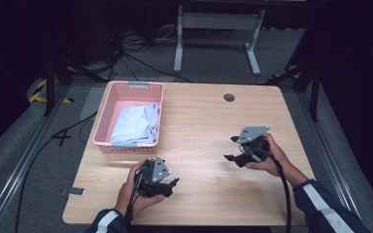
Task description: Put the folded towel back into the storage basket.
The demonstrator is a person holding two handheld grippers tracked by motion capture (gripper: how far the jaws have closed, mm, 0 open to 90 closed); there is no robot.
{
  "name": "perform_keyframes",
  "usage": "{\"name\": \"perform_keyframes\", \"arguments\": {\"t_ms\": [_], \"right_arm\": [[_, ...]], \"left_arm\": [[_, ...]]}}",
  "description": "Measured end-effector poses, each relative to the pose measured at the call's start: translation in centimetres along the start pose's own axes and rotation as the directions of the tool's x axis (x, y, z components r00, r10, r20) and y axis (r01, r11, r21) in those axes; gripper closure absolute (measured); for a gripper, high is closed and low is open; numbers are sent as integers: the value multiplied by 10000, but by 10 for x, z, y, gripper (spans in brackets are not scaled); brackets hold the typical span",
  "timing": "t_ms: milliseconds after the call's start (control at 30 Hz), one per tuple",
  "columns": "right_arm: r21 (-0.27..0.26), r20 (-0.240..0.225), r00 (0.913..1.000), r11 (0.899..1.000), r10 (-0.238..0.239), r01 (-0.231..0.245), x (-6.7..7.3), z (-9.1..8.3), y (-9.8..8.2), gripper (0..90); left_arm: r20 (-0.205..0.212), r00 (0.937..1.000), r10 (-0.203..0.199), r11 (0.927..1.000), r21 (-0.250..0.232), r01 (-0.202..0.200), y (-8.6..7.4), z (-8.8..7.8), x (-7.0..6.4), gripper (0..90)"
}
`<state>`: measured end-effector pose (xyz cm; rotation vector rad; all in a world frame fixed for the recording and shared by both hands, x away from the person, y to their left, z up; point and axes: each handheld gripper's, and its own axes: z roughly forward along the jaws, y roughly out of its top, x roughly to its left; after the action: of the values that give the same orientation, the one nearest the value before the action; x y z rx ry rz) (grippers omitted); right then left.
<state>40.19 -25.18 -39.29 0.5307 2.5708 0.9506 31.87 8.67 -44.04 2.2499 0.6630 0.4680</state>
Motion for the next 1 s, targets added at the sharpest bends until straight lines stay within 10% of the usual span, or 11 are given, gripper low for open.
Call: {"name": "perform_keyframes", "arguments": {"t_ms": [433,500,700,1000], "right_arm": [[87,540,9893,9907,1355,-1361,18,-34,-110,251],[-25,710,9764,9789,2039,-2042,17,-42,-132,245],[-398,602,9565,9582,2855,-2835,11,-50,-158,211],[-510,695,9544,9565,2902,-2871,11,-51,-162,172]], "left_arm": [[1540,9867,529,9961,622,-631,-9,34,-5,216],[1677,9846,487,9966,577,-591,-8,37,-4,178],[2149,9765,139,9993,296,-208,-9,46,0,148],[2369,9708,385,9985,284,-465,-4,51,1,119]]}}
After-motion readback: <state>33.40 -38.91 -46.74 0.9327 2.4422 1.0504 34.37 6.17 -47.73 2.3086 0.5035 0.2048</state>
